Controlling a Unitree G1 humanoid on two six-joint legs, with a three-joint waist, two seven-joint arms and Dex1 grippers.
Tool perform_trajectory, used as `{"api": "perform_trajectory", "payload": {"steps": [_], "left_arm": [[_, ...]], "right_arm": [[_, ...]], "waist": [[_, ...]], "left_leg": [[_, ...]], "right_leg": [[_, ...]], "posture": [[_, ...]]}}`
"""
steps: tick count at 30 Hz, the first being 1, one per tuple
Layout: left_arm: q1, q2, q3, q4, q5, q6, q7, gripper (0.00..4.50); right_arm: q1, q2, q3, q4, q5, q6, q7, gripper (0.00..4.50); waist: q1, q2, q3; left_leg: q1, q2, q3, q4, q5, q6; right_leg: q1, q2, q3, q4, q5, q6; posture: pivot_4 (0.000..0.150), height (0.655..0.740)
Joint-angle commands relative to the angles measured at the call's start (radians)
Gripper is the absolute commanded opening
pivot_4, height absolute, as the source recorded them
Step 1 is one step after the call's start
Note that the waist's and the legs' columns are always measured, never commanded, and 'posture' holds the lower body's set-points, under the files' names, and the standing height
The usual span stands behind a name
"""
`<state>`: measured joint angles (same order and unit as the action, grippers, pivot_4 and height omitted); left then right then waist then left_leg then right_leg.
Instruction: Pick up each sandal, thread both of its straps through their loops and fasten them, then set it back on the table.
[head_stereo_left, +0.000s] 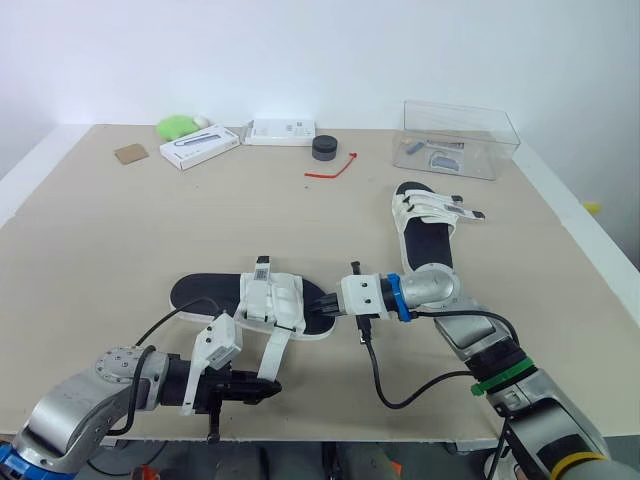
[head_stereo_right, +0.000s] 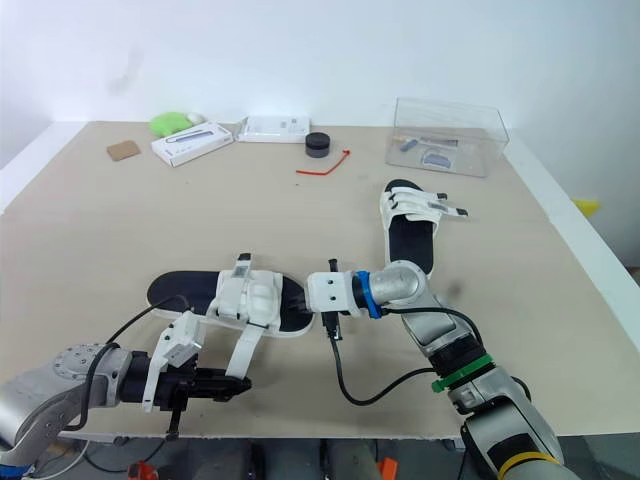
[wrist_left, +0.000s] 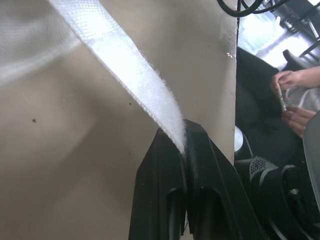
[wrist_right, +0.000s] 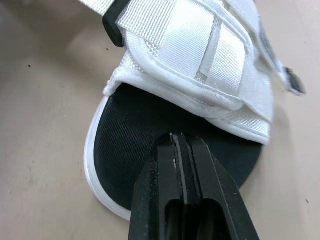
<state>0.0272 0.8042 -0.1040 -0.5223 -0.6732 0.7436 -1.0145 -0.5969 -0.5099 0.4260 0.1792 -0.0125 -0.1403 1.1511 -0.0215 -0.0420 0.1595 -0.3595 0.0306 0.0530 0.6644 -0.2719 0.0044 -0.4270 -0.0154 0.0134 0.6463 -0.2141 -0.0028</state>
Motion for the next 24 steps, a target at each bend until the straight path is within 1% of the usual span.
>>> {"api": "perform_trajectory", "payload": {"steps": [1, 2, 3, 5, 6, 8, 11, 12, 13, 16, 19, 21, 24], "left_arm": [[-0.029, 0.026, -0.006, -0.019, 0.039, -0.037, -0.015, 0.02], [-0.039, 0.031, -0.012, -0.02, 0.063, -0.062, -0.018, 0.29], [-0.046, 0.038, -0.022, -0.022, 0.092, -0.094, -0.026, 0.47], [-0.059, 0.086, -0.06, -0.025, 0.217, -0.233, -0.063, 1.09], [-0.062, 0.124, -0.075, -0.022, 0.3, -0.34, -0.09, 1.29], [-0.065, 0.181, -0.072, -0.019, 0.395, -0.491, -0.132, 2.16], [-0.063, 0.235, -0.036, -0.013, 0.448, -0.633, -0.173, 3.22], [-0.067, 0.245, -0.029, -0.005, 0.465, -0.674, -0.179, 3.33], [-0.075, 0.252, -0.024, 0.008, 0.491, -0.723, -0.18, 3.88], [-0.159, 0.236, -0.021, 0.084, 0.614, -0.983, -0.147, 3.88], [-0.277, 0.173, -0.046, 0.142, 0.687, -1.19, -0.101, 3.88], [-0.322, 0.148, -0.067, 0.19, 0.73, -1.293, -0.086, 3.88], [-0.349, 0.123, -0.117, 0.258, 0.769, -1.374, -0.087, 3.88]], "right_arm": [[0.02, -0.019, 0.034, 0.074, -0.059, 0.025, 0.016, 0.0], [0.018, -0.018, 0.034, 0.078, -0.059, 0.024, 0.017, 0.0], [0.015, -0.017, 0.034, 0.081, -0.06, 0.022, 0.018, 0.0], [0.011, -0.015, 0.034, 0.085, -0.06, 0.022, 0.018, 0.0], [0.01, -0.015, 0.034, 0.086, -0.059, 0.021, 0.018, 0.0], [0.009, -0.018, 0.033, 0.089, -0.059, 0.019, 0.018, 0.0], [0.01, -0.021, 0.032, 0.094, -0.06, 0.014, 0.02, 0.0], [0.01, -0.022, 0.031, 0.098, -0.06, 0.012, 0.021, 0.0], [0.01, -0.022, 0.031, 0.101, -0.06, 0.009, 0.021, 0.0], [0.008, -0.009, 0.039, 0.109, -0.068, 0.009, 0.015, 0.0], [0.006, 0.002, 0.043, 0.11, -0.068, 0.011, 0.013, 0.0], [0.002, 0.004, 0.042, 0.116, -0.068, 0.008, 0.013, 0.0], [-0.006, 0.005, 0.043, 0.129, -0.071, 0.002, 0.013, 0.0]], "waist": [[0.0, 0.0, 0.0], [0.0, 0.0, 0.0], [0.0, 0.0, 0.0], [0.0, 0.0, 0.0], [0.0, 0.001, 0.0], [0.001, 0.0, 0.001], [0.001, 0.0, 0.001], [0.001, 0.0, 0.001], [0.001, 0.0, 0.001], [0.002, 0.0, 0.001], [0.003, 0.0, 0.0], [0.0, -0.001, 0.0], [-0.002, 0.0, 0.0]], "left_leg": [[0.0, 0.0, 0.0, -0.001, 0.0, 0.0], [0.0, 0.0, 0.0, -0.001, 0.0, 0.0], [0.0, 0.0, 0.0, -0.002, -0.001, 0.0], [0.001, 0.0, 0.0, -0.002, 0.0, 0.0], [0.001, 0.0, 0.0, -0.002, 0.0, 0.0], [0.002, 0.0, 0.0, -0.002, 0.0, 0.0], [0.002, 0.0, 0.001, -0.002, 0.0, 0.0], [0.002, 0.0, 0.001, -0.002, 0.0, 0.0], [0.002, 0.0, 0.001, -0.002, 0.0, 0.0], [0.002, 0.0, 0.002, -0.002, 0.0, 0.0], [0.002, 0.0, 0.002, -0.002, 0.0, 0.001], [0.002, 0.0, 0.003, -0.002, 0.001, 0.002], [0.002, 0.001, 0.009, -0.005, 0.001, 0.002]], "right_leg": [[0.0, 0.0, 0.0, 0.0, -0.001, -0.001], [0.0, 0.0, 0.0, 0.0, -0.001, -0.001], [0.0, 0.001, 0.0, 0.0, -0.001, -0.001], [0.0, 0.0, 0.0, 0.0, -0.001, -0.001], [0.0, 0.0, 0.0, 0.0, -0.001, -0.001], [0.0, 0.0, 0.0, 0.0, -0.001, -0.002], [0.0, -0.002, 0.0, 0.0, -0.001, -0.002], [0.0, -0.002, 0.0, 0.0, -0.001, -0.002], [0.0, -0.002, 0.0, 0.0, -0.001, -0.002], [0.0, -0.002, 0.0, 0.0, -0.001, -0.002], [0.001, -0.002, -0.001, 0.0, 0.0, -0.002], [0.001, -0.003, -0.001, 0.0, 0.001, -0.002], [0.001, -0.002, 0.003, 0.0, 0.001, -0.002]], "posture": [[0.15, 0.74], [0.15, 0.74], [0.15, 0.74], [0.15, 0.74], [0.15, 0.74], [0.15, 0.74], [0.15, 0.74], [0.15, 0.74], [0.15, 0.74], [0.15, 0.74], [0.15, 0.74], [0.15, 0.74], [0.15, 0.74]]}}
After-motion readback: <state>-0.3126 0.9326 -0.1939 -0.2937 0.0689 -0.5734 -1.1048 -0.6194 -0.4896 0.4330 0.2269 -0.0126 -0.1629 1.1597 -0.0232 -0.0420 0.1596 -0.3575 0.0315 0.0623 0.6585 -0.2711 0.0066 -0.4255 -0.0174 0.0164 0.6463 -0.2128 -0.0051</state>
